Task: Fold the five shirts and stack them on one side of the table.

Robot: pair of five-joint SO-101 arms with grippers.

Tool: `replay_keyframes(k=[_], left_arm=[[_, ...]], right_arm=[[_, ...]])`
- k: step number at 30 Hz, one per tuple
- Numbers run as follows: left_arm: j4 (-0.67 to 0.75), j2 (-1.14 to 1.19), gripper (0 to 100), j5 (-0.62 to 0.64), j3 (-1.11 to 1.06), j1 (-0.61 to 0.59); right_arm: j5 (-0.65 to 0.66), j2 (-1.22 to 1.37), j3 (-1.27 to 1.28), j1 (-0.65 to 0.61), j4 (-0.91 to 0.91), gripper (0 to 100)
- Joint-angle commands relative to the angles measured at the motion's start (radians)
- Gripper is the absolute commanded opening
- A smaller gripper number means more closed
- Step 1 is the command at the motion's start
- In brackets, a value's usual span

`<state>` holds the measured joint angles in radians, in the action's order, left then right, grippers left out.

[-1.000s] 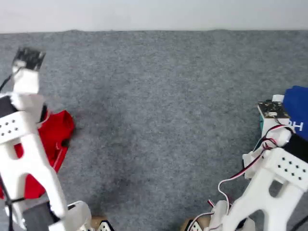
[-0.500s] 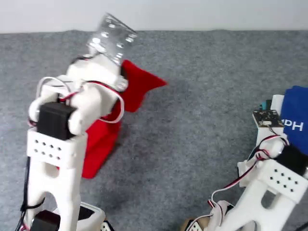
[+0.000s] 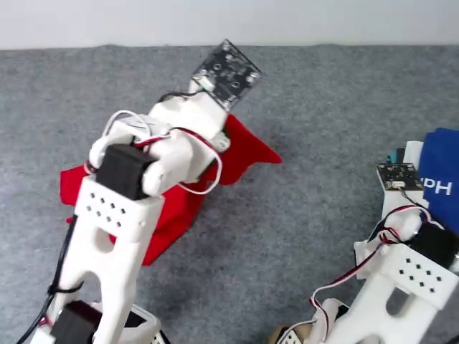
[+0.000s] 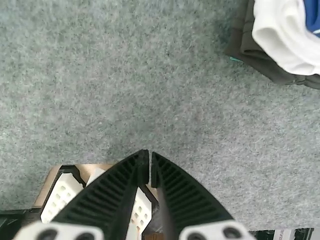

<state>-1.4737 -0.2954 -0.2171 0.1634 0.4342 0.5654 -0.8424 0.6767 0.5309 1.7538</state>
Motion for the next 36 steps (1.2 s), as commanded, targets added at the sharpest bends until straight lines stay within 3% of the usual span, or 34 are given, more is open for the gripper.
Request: replay_keyframes(k=[1, 4, 7, 10, 14, 18, 25, 30, 36], left_arm=[[0.012, 0.023, 2, 0.008, 0.024, 0.087], [-0.028, 0.058, 3, 0.009, 0.027, 0.16], [-0.095, 0.075, 11, 0.041, 0.027, 0.163], [-0.14, 0.06, 16, 0.098, 0.027, 0.1], [-0.196, 0.003, 18, 0.058, 0.025, -0.003], [-0.285, -0.054, 18, -0.037, 0.004, -0.172], [-0.275, -0.13, 18, -0.319, -0.315, -0.531], [-0.103, -0.13, 18, -0.413, -0.484, -0.76], [-0.021, -0.129, 18, -0.479, -0.568, -0.902]], right_arm=[[-0.006, -0.016, 0.0, -0.004, 0.038, 0.9], [-0.006, -0.016, 0.0, -0.004, 0.038, 0.9], [-0.006, -0.016, 0.002, -0.002, 0.038, 0.9], [-0.006, -0.016, 0.002, -0.002, 0.038, 0.9], [-0.006, -0.016, 0.002, -0.002, 0.038, 0.9], [-0.006, -0.016, 0.002, -0.002, 0.038, 0.9], [-0.006, -0.015, 0.002, -0.005, 0.036, 0.9], [-0.008, -0.015, 0.002, -0.005, 0.036, 0.9], [-0.008, -0.015, 0.002, -0.005, 0.036, 0.9]])
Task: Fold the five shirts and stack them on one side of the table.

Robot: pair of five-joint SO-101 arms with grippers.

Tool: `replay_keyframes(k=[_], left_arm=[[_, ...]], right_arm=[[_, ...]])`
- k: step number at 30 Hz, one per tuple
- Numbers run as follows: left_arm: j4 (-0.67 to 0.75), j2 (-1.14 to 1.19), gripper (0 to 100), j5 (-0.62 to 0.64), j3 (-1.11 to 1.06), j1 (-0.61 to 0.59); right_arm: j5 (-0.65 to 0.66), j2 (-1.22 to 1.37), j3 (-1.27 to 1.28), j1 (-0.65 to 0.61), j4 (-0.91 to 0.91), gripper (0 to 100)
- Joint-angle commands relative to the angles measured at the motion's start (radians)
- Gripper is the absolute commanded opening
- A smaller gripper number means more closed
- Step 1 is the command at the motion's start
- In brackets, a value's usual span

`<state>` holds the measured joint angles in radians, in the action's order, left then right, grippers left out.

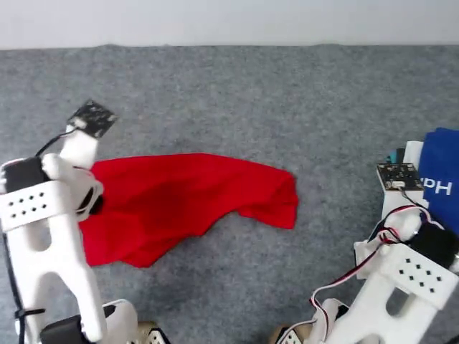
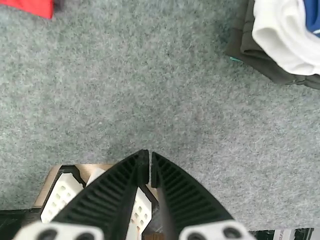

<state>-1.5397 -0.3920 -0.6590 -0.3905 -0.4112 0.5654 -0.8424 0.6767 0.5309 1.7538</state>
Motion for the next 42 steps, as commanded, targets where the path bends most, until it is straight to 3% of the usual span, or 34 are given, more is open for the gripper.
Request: replay_keyframes(k=[1, 6, 8, 13, 17, 20, 29, 36, 42], left_arm=[[0.058, -0.032, 18, -0.044, -0.028, -0.074], [0.163, -0.032, 18, -0.058, -0.114, -0.138], [0.183, -0.04, 18, -0.054, -0.117, -0.181], [0.239, -0.034, 18, -0.052, -0.12, -0.367], [0.292, -0.032, 18, -0.058, -0.119, -0.519], [0.29, -0.032, 18, -0.118, -0.127, -0.592], [0.292, -0.032, 18, -0.124, -0.136, -0.789], [0.292, -0.04, 18, -0.124, -0.13, -0.927], [0.265, -0.041, 18, -0.121, -0.09, -1.042]], right_arm=[[-0.008, -0.015, 0.002, -0.007, 0.036, 0.9], [-0.011, -0.015, -0.005, -0.018, 0.036, 0.9], [-0.011, -0.015, -0.006, -0.081, 0.036, 0.9], [-0.015, -0.013, -0.006, -0.407, 0.019, 0.9], [-0.091, 0.016, -0.006, -0.664, -0.035, 0.9], [-0.127, 0.127, -0.038, -0.829, -0.062, 0.9], [-0.233, 0.699, -0.591, -1.231, -0.019, 0.9], [-0.233, 1.082, -0.996, -1.397, -0.007, 10.2], [-0.229, 1.313, -1.244, -1.506, -0.008, 11.1]])
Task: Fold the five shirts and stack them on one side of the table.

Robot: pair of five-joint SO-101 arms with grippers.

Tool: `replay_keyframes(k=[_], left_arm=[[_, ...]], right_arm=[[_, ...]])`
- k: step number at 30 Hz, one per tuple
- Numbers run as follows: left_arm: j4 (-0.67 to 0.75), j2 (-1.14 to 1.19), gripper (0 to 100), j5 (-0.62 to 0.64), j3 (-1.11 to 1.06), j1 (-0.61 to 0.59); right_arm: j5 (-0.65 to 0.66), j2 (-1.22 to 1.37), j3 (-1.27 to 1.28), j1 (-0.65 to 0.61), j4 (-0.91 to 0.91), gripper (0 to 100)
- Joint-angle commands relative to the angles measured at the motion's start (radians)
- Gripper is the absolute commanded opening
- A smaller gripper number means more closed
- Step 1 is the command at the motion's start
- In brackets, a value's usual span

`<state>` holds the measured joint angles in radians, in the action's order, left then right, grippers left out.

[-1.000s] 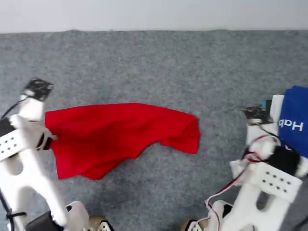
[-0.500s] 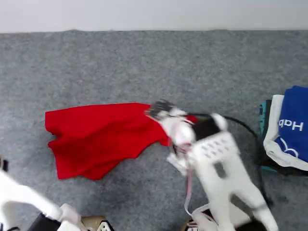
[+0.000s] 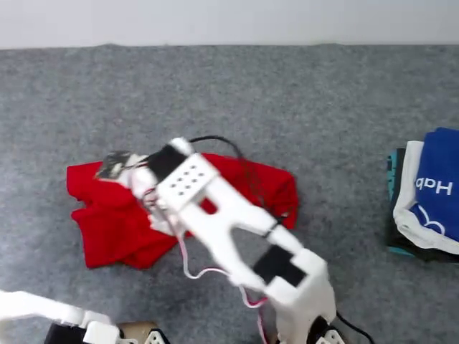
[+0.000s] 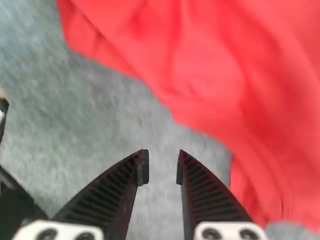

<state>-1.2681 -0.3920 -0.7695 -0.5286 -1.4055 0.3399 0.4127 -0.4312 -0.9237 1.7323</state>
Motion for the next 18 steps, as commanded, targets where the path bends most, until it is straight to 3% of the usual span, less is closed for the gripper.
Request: replay_keyframes(k=[1, 9, 14, 18], left_arm=[[-0.025, -0.041, 18, -0.011, 0.065, -0.06], [-0.109, -0.041, 18, -0.011, 0.117, -0.075], [-0.152, -0.041, 18, -0.011, 0.117, -0.075], [-0.164, -0.041, 18, -0.011, 0.117, -0.075]], right_arm=[[-0.008, 0.09, -0.17, -0.068, 0.008, 11.2], [-0.009, 0.34, -0.43, -0.2, -0.01, 12.0], [-0.009, 0.447, -0.542, -0.243, -0.001, 24.0], [-0.006, 0.498, -0.621, -0.254, -0.001, 24.3]])
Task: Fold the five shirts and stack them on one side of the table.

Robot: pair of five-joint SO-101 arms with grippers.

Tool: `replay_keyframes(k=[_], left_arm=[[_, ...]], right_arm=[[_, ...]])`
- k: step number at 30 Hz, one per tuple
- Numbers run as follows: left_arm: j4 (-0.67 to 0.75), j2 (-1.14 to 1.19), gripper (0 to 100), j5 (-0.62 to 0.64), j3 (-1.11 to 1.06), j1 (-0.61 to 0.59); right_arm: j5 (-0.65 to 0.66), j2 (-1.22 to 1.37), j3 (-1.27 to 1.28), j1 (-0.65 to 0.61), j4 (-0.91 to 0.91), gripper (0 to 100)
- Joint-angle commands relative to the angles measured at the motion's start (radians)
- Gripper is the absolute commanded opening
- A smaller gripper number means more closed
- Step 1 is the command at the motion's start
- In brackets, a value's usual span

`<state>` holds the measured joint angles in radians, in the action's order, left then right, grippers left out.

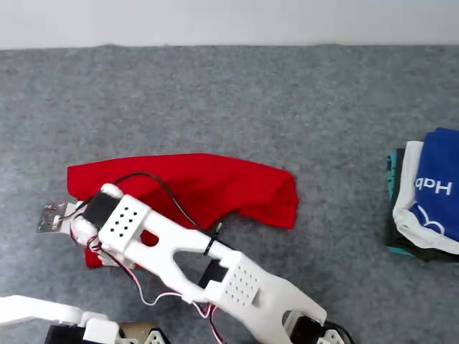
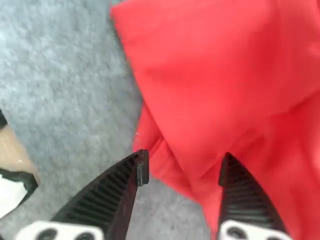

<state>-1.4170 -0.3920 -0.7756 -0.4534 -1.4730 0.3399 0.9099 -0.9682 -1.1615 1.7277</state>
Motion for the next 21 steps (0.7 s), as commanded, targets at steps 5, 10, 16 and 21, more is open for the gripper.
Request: replay_keyframes(k=[5, 10, 16, 21], left_arm=[[-0.014, -0.041, 18, -0.005, 0.042, -0.008], [-0.015, -0.041, 18, -0.005, 0.042, -0.008], [-0.015, -0.041, 18, -0.005, 0.042, -0.008], [-0.015, -0.041, 18, -0.005, 0.042, -0.008]], right_arm=[[0.0, 0.025, -0.149, -0.042, -0.004, 24.3], [0.0, 0.027, -0.207, -0.09, -0.007, 24.3], [0.0, 0.044, -0.21, -0.116, -0.081, 24.3], [0.0, 0.114, -0.218, -0.116, -0.14, 24.2]])
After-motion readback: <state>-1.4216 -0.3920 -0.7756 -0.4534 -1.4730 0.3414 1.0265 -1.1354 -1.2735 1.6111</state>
